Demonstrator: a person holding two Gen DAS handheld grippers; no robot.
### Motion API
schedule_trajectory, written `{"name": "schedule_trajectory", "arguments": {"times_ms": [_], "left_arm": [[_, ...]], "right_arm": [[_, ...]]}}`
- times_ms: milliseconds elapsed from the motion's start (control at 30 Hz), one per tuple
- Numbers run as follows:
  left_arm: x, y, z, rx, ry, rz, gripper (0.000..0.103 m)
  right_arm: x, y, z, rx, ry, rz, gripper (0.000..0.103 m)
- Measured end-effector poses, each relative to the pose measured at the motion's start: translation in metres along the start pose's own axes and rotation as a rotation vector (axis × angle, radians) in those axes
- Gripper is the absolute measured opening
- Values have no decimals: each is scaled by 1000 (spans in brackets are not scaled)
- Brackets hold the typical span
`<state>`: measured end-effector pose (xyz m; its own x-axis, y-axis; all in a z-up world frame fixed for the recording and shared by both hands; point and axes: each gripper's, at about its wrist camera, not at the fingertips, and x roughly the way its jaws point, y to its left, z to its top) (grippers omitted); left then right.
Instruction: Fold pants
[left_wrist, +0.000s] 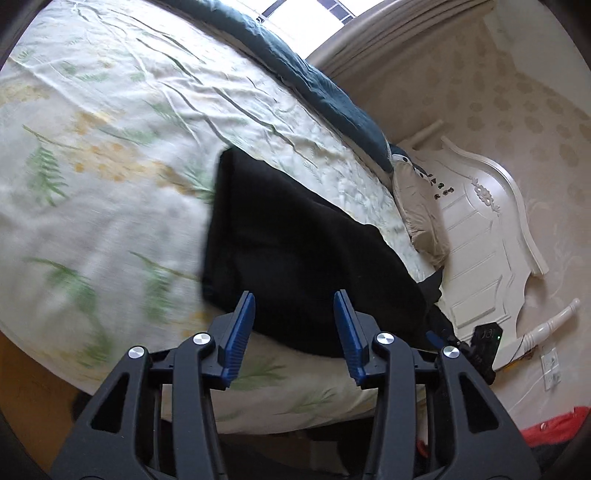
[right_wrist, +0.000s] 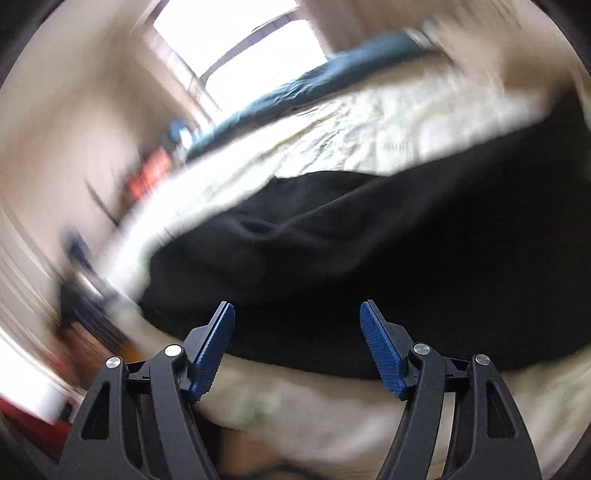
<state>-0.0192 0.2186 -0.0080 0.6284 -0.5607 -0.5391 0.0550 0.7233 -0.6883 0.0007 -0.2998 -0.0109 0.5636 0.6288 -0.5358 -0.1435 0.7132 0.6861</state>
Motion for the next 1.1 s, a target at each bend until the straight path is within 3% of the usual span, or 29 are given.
{"name": "schedule_trajectory", "arguments": {"times_ms": [200,300,533,733,867,933,1000,1100], "left_arm": [[23,-6,-9,-54,-28,52,47],[24,-5,-11,-82,-53,47,51],[18,1,-21,-156,-78,51,51],[20,9,-15,-207,-103,47,51],[20,16,-14,-297,-116,29,50],[19,17,-14,-321,-130,59,37],[21,17,-13,-320,-129,104,18],[27,15,-10,-304,-113,124,12]], "right_arm": [[22,-15,-15,217,9,107,70],[29,-9,-21,227,3,121,70],[38,-8,-26,311,-8,192,70],[43,-3,-21,332,-38,202,70],[41,-3,-23,334,-53,207,70],[40,-2,-25,330,-58,197,70],[42,-1,-23,327,-60,187,70],[45,3,-21,320,-63,133,64]]}}
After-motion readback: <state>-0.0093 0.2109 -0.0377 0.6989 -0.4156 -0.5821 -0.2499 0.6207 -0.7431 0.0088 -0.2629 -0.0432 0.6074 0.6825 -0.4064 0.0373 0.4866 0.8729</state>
